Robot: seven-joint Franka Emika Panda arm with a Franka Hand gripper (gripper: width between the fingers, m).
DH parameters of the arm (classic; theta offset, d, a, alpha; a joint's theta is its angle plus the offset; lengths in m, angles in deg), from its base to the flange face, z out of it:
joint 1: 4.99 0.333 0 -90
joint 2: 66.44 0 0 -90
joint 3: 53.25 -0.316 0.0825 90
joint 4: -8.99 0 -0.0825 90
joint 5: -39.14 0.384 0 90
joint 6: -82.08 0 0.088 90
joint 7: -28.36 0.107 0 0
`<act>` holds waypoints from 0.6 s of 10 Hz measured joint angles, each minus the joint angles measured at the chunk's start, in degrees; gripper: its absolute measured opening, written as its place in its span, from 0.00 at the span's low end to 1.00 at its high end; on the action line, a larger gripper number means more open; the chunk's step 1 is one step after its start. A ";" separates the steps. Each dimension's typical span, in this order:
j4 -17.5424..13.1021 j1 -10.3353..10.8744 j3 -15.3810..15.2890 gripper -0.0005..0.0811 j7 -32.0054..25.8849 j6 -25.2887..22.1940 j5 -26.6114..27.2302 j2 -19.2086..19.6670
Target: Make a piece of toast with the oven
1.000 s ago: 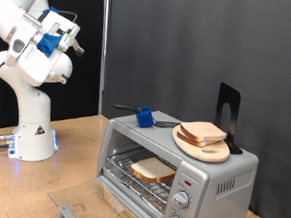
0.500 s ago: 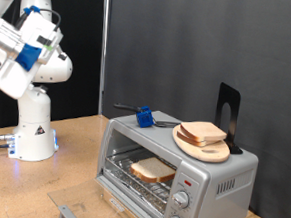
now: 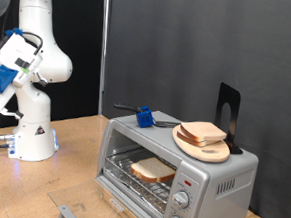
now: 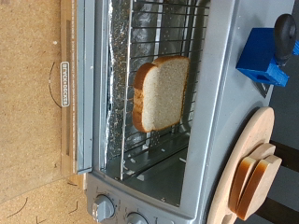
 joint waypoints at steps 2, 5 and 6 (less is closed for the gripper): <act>-0.14 -0.04 1.17 0.98 -0.07 -3.51 1.18 0.08; 1.96 0.03 1.12 0.98 -1.70 4.48 1.67 2.41; 2.97 0.25 0.41 0.98 -3.04 8.43 1.97 4.09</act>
